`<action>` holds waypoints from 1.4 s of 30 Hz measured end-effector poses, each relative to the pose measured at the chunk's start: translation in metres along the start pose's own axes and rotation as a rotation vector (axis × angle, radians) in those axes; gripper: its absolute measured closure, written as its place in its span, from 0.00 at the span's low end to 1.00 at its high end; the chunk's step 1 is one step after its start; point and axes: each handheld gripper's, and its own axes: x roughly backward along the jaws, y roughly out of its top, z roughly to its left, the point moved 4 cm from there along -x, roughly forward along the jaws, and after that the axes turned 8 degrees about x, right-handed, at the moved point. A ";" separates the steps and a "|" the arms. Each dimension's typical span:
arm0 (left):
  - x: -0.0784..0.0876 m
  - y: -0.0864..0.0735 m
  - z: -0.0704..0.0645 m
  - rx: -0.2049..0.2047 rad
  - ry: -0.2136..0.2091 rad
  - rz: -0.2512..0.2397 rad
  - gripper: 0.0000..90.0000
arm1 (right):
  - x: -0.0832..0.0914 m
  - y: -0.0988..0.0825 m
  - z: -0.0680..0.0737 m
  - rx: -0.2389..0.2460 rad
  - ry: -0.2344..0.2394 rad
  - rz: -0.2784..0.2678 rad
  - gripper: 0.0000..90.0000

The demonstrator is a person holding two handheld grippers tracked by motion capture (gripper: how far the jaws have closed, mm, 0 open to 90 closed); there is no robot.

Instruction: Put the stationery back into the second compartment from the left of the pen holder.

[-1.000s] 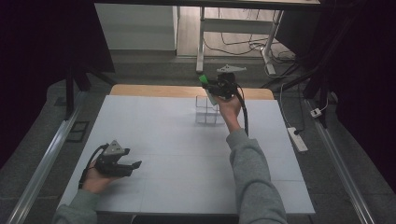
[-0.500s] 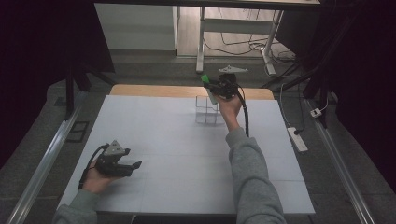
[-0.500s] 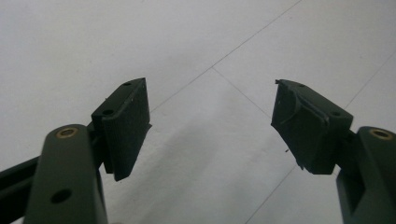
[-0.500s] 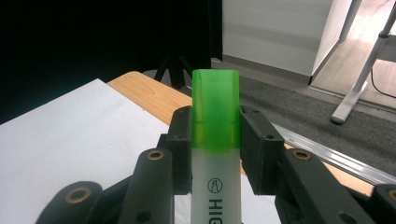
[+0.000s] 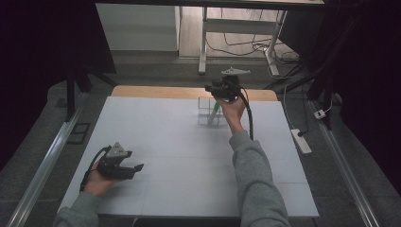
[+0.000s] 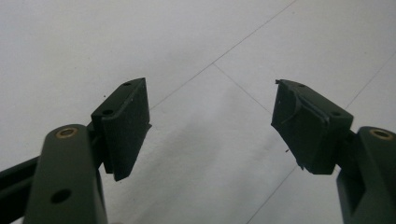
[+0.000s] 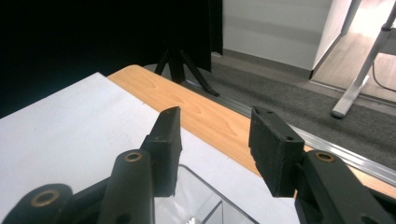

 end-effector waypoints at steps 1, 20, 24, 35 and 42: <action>0.000 0.000 0.000 -0.001 0.001 0.002 0.30 | 0.000 0.000 0.001 0.001 0.007 0.001 0.58; 0.000 0.000 0.001 -0.001 0.010 0.001 0.30 | 0.025 -0.010 0.019 0.059 0.084 0.073 0.48; 0.000 0.000 0.001 -0.003 0.012 0.003 0.30 | 0.037 -0.015 0.023 0.064 0.096 0.078 0.46; 0.000 0.000 0.000 -0.003 0.016 -0.003 0.30 | 0.077 -0.043 0.038 0.073 0.097 0.126 0.45; 0.001 0.000 0.000 -0.003 0.016 -0.006 0.30 | 0.105 -0.073 0.049 0.057 0.092 0.163 0.44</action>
